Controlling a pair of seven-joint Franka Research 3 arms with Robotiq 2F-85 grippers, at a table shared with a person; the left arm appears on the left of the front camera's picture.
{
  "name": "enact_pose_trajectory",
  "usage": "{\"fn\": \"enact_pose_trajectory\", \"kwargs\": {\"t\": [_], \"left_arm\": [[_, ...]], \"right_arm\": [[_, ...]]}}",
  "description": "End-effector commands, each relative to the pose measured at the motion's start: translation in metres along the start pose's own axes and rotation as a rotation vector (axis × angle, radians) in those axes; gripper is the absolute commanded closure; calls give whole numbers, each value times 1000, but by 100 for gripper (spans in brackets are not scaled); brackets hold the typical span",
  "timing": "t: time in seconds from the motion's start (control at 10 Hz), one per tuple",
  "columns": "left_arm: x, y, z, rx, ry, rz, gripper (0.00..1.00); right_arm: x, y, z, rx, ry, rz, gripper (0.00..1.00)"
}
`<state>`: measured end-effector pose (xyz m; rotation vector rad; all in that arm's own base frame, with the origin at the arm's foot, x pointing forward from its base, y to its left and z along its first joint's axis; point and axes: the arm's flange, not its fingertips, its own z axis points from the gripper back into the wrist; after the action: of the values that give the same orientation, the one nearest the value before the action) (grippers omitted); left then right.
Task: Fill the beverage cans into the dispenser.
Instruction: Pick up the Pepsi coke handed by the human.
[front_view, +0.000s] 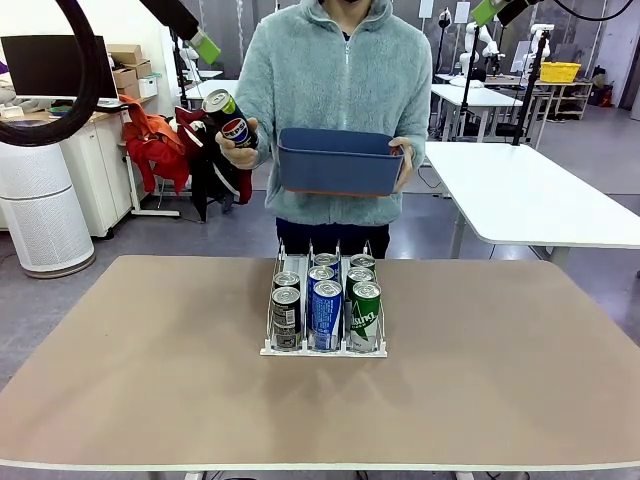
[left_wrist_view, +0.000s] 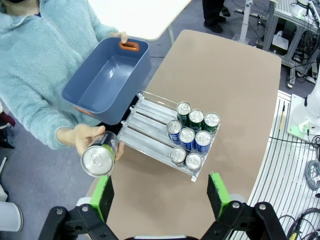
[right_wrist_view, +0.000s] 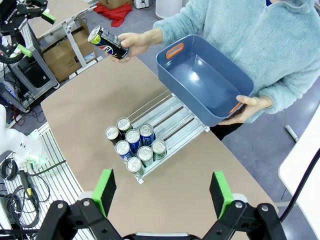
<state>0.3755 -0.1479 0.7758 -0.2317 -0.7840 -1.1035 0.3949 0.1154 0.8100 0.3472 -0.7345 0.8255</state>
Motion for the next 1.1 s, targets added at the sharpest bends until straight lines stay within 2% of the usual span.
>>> {"fn": "enact_pose_trajectory", "kwargs": {"t": [0.0, 0.2, 0.4, 1.0], "left_arm": [[-13, 3, -11, 39, 39, 42, 0], [-21, 8, -19, 79, 65, 60, 0], [-27, 12, -29, 96, 21, 65, 0], [-45, 35, -55, 151, -15, 72, 0]], "right_arm": [[0, 0, 0, 0, -1, 0, 0], [0, 0, 0, 0, -1, 0, 0], [0, 0, 0, 0, -1, 0, 0], [0, 0, 0, 0, -1, 0, 0]]}}
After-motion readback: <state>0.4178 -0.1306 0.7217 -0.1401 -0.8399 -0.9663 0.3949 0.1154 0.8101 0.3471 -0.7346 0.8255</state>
